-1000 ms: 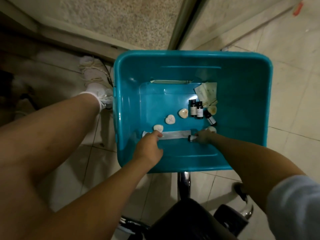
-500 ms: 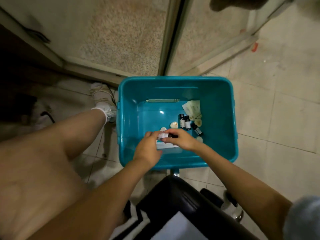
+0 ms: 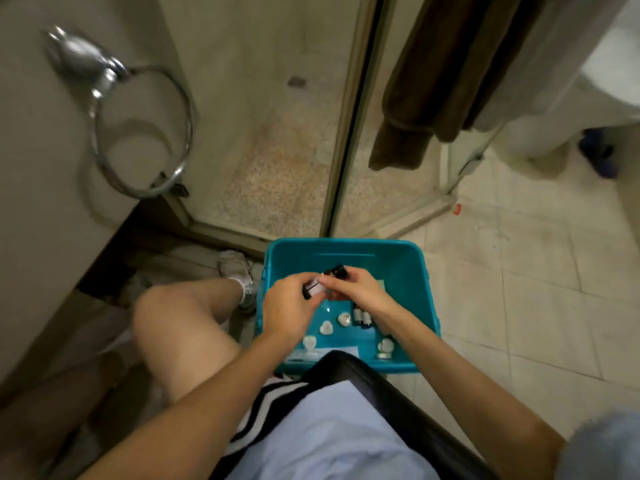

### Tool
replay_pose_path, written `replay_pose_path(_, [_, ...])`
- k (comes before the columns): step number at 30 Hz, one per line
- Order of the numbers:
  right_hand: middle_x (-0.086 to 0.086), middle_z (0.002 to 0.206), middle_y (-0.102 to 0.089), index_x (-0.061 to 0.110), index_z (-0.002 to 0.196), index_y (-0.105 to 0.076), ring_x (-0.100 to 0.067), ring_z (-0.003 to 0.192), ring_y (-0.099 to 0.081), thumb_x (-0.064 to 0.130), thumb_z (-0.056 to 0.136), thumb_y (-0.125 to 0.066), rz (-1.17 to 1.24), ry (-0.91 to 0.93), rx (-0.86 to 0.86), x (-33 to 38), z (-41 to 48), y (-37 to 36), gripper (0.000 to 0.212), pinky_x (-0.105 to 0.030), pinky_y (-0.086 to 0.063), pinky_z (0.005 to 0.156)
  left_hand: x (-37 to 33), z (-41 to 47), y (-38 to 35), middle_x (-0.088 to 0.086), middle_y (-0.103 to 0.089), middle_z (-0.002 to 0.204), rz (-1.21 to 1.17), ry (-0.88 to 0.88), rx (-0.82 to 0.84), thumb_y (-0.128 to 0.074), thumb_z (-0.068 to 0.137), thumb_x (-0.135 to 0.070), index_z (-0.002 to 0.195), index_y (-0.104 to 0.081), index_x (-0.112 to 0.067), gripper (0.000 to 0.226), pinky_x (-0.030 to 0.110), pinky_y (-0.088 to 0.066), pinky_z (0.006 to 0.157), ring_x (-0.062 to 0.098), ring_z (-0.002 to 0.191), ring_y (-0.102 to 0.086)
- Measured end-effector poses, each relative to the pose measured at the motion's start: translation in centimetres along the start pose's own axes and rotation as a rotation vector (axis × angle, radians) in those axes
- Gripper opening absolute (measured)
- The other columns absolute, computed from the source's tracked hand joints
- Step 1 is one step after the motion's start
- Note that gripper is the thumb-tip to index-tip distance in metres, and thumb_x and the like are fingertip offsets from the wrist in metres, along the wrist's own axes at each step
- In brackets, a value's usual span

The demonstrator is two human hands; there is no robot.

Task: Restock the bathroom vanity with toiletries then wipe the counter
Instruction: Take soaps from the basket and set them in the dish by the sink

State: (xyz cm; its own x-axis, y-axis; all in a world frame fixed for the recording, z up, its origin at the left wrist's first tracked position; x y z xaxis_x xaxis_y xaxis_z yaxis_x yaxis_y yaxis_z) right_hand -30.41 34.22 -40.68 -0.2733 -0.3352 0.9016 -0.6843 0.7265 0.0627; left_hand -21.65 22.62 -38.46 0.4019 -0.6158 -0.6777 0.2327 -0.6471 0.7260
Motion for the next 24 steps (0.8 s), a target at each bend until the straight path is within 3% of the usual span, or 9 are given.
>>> replay_pose_path(6, [-0.001, 0.076, -0.064, 0.01, 0.086, -0.065, 0.001, 0.063, -0.06, 0.009, 0.082, -0.069, 0.007, 0.247, -0.029, 12.9, -1.2, -4.8, 0.006, -0.018, -0.049, 0.07, -3.6, 0.0, 11.3, -0.003, -0.072, 0.088, -0.258, 0.057, -0.253, -0.072, 0.079, -0.031, 0.098, -0.07, -0.022, 0.022, 0.03, -0.052, 0.07, 0.014, 0.082, -0.066])
replay_pose_path(9, [-0.003, 0.072, -0.061, 0.011, 0.082, -0.067, -0.007, 0.067, -0.058, 0.012, 0.08, -0.073, -0.077, 0.462, -0.024, 20.8, -2.1, -8.4, 0.006, -0.028, -0.048, 0.071, -5.5, -0.2, 18.7, -0.01, -0.067, 0.081, -0.355, 0.044, -0.406, -0.073, 0.078, -0.032, 0.093, -0.068, -0.022, 0.018, 0.026, -0.052, 0.068, 0.008, 0.077, -0.063])
replay_pose_path(11, [-0.005, 0.079, -0.066, 0.012, 0.087, -0.07, -0.012, 0.074, -0.06, 0.016, 0.078, -0.075, -0.111, 0.581, -0.019, 25.8, -3.0, -11.1, 0.011, -0.029, -0.049, 0.071, -6.3, -0.4, 23.8, -0.011, -0.065, 0.075, -0.417, 0.008, -0.509, -0.074, 0.077, -0.027, 0.087, -0.068, -0.023, 0.012, 0.02, -0.047, 0.06, 0.009, 0.074, -0.064])
replay_pose_path(13, [-0.004, 0.085, -0.071, 0.012, 0.093, -0.071, -0.013, 0.077, -0.064, 0.016, 0.076, -0.077, -0.109, 0.683, -0.001, 30.1, -3.8, -13.9, 0.018, -0.027, -0.05, 0.073, -6.6, -0.7, 28.6, -0.008, -0.068, 0.073, -0.478, -0.04, -0.615, -0.073, 0.077, -0.022, 0.082, -0.068, -0.024, 0.008, 0.025, -0.051, 0.063, 0.012, 0.075, -0.068])
replay_pose_path(15, [0.0, 0.081, -0.072, 0.015, 0.092, -0.07, -0.009, 0.075, -0.066, 0.015, 0.076, -0.077, -0.11, 0.745, 0.033, 33.9, -4.2, -16.8, 0.017, -0.024, -0.052, 0.072, -6.7, -1.3, 33.0, -0.01, -0.068, 0.073, -0.447, -0.063, -0.714, -0.071, 0.078, -0.022, 0.082, -0.068, -0.024, 0.005, 0.025, -0.051, 0.066, 0.005, 0.071, -0.065])
replay_pose_path(18, [0.004, 0.077, -0.071, 0.021, 0.089, -0.068, -0.004, 0.07, -0.065, 0.017, 0.079, -0.074, -0.128, 0.811, 0.082, 38.7, -4.1, -21.4, 0.012, -0.02, -0.049, 0.068, -6.3, -1.9, 39.0, -0.014, -0.064, 0.068, -0.391, -0.089, -0.834, -0.071, 0.078, -0.023, 0.078, -0.065, -0.027, 0.007, 0.01, -0.041, 0.059, -0.003, 0.065, -0.058])
replay_pose_path(24, [0.002, 0.084, -0.069, 0.016, 0.097, -0.067, -0.012, 0.076, -0.065, 0.021, 0.08, -0.073, -0.159, 0.863, 0.174, 46.9, -0.5, -29.3, 0.019, -0.025, -0.05, 0.068, -3.4, 0.6, 48.7, -0.012, -0.065, 0.069, -0.346, -0.056, -0.964, -0.07, 0.079, -0.025, 0.075, -0.062, -0.028, 0.01, 0.017, -0.042, 0.057, 0.003, 0.068, -0.061])
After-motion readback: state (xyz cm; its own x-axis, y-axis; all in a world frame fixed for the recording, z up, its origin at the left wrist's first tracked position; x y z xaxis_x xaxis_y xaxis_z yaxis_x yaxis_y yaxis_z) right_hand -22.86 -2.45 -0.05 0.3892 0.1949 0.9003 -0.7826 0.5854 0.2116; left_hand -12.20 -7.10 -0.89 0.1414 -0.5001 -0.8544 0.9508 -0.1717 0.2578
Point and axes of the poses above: each hand's wrist, its own z-axis towards the middle knuckle, its own y-axis out of the back of the hand, x = y × z, the point moved 1 cm from there along z, towards the middle knuckle
